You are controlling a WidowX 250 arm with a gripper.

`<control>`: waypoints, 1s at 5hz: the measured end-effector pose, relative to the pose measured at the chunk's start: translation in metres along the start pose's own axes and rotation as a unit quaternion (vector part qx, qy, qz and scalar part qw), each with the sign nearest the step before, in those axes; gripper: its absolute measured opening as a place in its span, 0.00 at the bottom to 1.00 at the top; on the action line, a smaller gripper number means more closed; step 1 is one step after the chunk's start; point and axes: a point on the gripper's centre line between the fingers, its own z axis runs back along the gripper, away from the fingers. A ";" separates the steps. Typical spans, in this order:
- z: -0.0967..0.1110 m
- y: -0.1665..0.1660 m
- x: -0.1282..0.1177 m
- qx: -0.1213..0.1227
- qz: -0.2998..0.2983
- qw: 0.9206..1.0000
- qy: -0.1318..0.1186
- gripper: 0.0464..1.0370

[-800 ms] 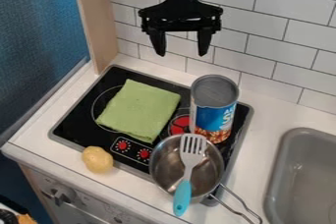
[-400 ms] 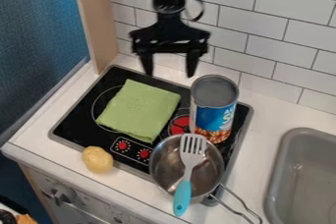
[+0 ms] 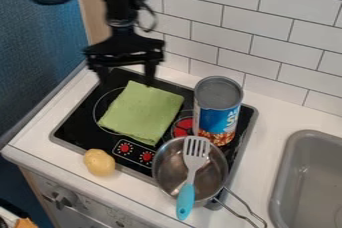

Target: Put the yellow thing on top of the green cloth

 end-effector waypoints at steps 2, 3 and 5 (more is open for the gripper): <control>-0.004 0.029 -0.039 0.044 0.068 0.997 0.004 0.96; -0.011 0.041 -0.065 0.051 0.078 0.996 0.007 0.96; -0.031 0.051 -0.072 0.036 0.078 0.996 -0.004 0.96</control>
